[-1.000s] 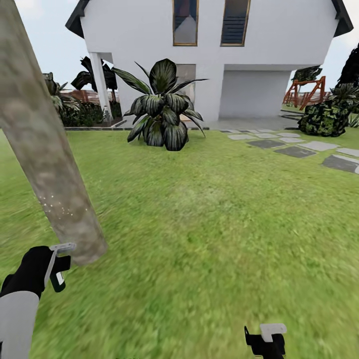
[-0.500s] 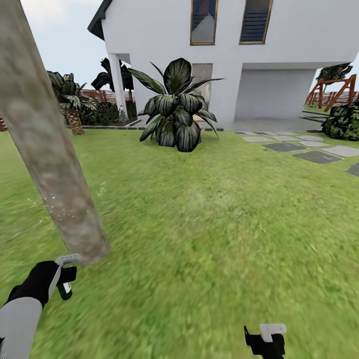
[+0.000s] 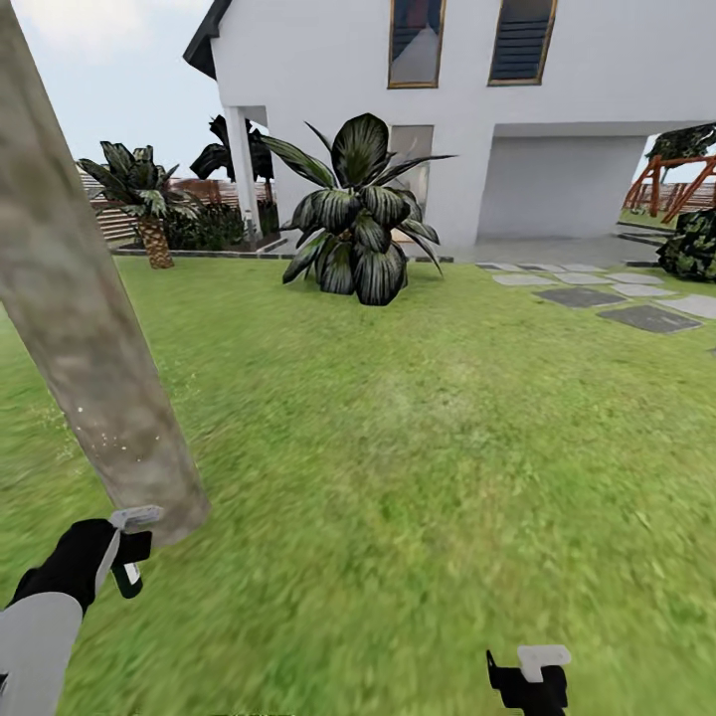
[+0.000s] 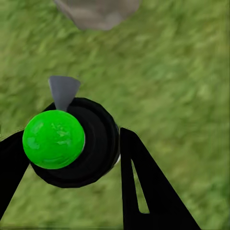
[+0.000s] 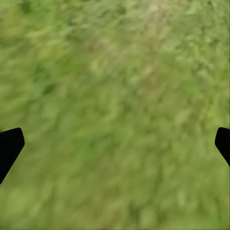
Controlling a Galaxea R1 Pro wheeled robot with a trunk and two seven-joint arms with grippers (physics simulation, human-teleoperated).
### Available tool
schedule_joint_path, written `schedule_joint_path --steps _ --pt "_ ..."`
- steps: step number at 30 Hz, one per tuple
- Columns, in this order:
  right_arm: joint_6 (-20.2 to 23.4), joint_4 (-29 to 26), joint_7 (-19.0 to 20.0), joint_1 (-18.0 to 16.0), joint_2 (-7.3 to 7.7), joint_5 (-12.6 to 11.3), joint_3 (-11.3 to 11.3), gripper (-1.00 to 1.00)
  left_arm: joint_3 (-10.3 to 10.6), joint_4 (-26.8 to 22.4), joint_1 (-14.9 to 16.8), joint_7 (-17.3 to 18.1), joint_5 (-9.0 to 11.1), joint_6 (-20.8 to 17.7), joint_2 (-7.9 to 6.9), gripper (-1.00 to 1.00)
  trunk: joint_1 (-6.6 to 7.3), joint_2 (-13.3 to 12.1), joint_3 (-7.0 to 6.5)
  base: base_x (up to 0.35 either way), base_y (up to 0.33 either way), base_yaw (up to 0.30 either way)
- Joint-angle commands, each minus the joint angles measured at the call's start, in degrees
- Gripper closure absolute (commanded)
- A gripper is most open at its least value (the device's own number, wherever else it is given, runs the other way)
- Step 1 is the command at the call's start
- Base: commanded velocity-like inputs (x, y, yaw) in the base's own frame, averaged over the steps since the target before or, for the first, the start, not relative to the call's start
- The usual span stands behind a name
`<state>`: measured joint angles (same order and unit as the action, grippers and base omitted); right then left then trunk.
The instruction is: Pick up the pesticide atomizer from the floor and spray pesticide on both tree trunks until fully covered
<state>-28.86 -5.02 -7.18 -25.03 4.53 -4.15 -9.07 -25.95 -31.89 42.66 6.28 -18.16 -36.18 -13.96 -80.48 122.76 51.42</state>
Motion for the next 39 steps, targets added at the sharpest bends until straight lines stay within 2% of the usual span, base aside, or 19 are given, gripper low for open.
schedule_joint_path --steps 1,5,15,19,22,27,33,39 --pt "-0.14 0.01 -0.2 -0.02 0.02 -0.42 -0.51 -1.0 -0.4 -0.12 0.05 0.66 -0.62 -0.36 0.06 1.0 0.01 0.02 0.07 0.017 -0.007 0.253" --pt "-0.13 0.01 -0.2 -0.02 0.04 -0.42 -0.51 -1.0 -0.69 -0.18 0.06 0.95 -0.55 -2.22 0.03 1.0 0.01 0.02 0.15 0.004 -0.002 0.264" --pt "-0.14 0.01 -0.2 -0.02 0.04 -0.42 -0.51 -1.0 -0.56 -0.42 0.14 0.88 -0.5 -2.66 0.43 1.0 0.01 0.02 0.35 0.006 0.0 0.267" --pt "-0.12 0.01 -0.2 -0.02 0.02 -0.42 -0.51 -1.0 -0.51 -0.37 0.14 0.92 -0.51 -2.66 0.57 1.0 0.01 0.02 0.43 0.242 0.0 0.267" --pt "-0.13 0.01 -0.2 -0.02 0.03 -0.42 -0.51 -1.0 -0.38 -0.37 0.14 0.87 -0.55 -2.58 1.37 1.0 0.01 0.02 0.49 0.329 0.0 0.257" --pt "-0.13 0.01 -0.2 -0.02 0.1 -0.42 -0.51 -1.0 -0.24 -0.41 0.14 0.84 -0.58 -2.49 2.23 1.0 0.01 0.02 0.52 0.318 -0.075 0.054" --pt "-0.12 0.01 -0.2 -0.02 0.12 -0.42 -0.51 -1.0 -0.24 -0.45 0.23 0.8 -0.64 -2.5 2.27 1.0 0.01 0.02 0.52 0.226 -0.189 0.001" --pt "-0.12 0.01 -0.2 -0.02 0.06 -0.42 -0.51 -1.0 -0.24 -0.48 0.23 0.75 -0.61 -2.57 2.26 1.0 0.01 0.02 0.52 0.028 -0.262 0.0"
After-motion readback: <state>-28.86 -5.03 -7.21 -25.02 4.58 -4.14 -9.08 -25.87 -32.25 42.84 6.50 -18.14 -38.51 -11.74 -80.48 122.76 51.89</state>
